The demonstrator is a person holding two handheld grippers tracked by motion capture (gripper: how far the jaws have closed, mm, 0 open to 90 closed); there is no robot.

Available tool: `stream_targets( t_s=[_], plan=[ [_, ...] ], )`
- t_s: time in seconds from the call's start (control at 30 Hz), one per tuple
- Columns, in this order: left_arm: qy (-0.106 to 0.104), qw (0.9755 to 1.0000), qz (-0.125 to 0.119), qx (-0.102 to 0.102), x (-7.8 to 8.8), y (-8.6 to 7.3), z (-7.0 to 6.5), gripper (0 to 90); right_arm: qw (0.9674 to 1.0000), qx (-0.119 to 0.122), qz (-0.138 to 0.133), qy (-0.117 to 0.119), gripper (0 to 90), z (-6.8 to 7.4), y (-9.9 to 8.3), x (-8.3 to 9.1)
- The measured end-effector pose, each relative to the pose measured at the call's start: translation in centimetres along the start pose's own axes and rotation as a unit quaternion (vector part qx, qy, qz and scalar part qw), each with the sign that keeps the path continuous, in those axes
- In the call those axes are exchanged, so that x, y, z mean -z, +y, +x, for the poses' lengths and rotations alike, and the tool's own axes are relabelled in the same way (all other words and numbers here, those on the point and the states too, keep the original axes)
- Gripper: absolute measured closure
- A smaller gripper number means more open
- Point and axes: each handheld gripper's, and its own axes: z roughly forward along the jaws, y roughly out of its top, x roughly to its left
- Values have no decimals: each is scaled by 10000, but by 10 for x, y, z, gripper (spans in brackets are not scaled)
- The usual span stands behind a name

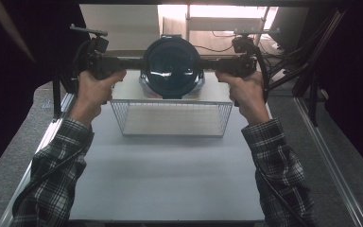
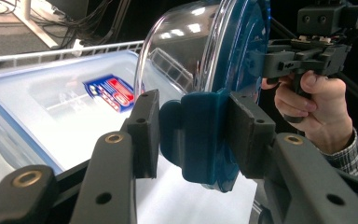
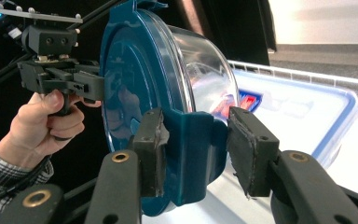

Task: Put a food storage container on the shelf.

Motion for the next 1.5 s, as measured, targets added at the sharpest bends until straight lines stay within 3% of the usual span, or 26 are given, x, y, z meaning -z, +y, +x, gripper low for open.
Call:
stream_targets(
  t_s=[0.2,0.53,0.63,0.77,0.93,1.1,1.13,1.17,1.2,1.23,1.33,1.43,1.47,1.5],
  plan=[
    [41,9999,-64,131,-4,14,16,574,10000,-67,-42,19,578,-11,14,-10],
    [89,9993,-46,361,-16,18,37,573,9995,-300,-23,46,575,-38,19,-28],
    [143,9994,-54,325,-18,20,37,572,9992,-392,-37,79,573,-42,20,-29],
    [452,9990,19,30,-22,23,32,542,9993,-386,2,11,558,-43,22,-31],
    [385,9991,-70,147,-24,22,38,533,9991,-423,-87,-12,552,-46,21,-33],
    [493,9986,-139,164,-27,25,40,518,9990,-414,-105,-99,545,-48,22,-35],
    [928,9955,-72,-152,-28,27,37,526,9992,-359,-97,-176,556,-49,22,-37],
    [928,9955,-72,-152,-28,27,37,621,9992,-286,-114,-274,597,-48,22,-38],
    [1178,9919,-81,-463,-32,27,31,644,9989,-218,-49,-400,561,-47,23,-40],
    [1178,9919,-81,-463,-32,27,31,635,9985,-205,64,-512,644,-47,23,-42],
    [1484,9869,40,-627,-39,31,24,644,9979,-179,-6,-621,672,-50,21,-46],
    [1554,9856,56,-669,-39,30,21,641,9977,-131,-50,-670,682,-49,22,-47],
    [1569,9853,65,-670,-39,30,21,639,9951,60,-83,-980,683,-43,23,-47],
    [1583,9849,64,-692,-39,29,20,639,9951,60,-83,-980,683,-43,23,-47]
  ],
)
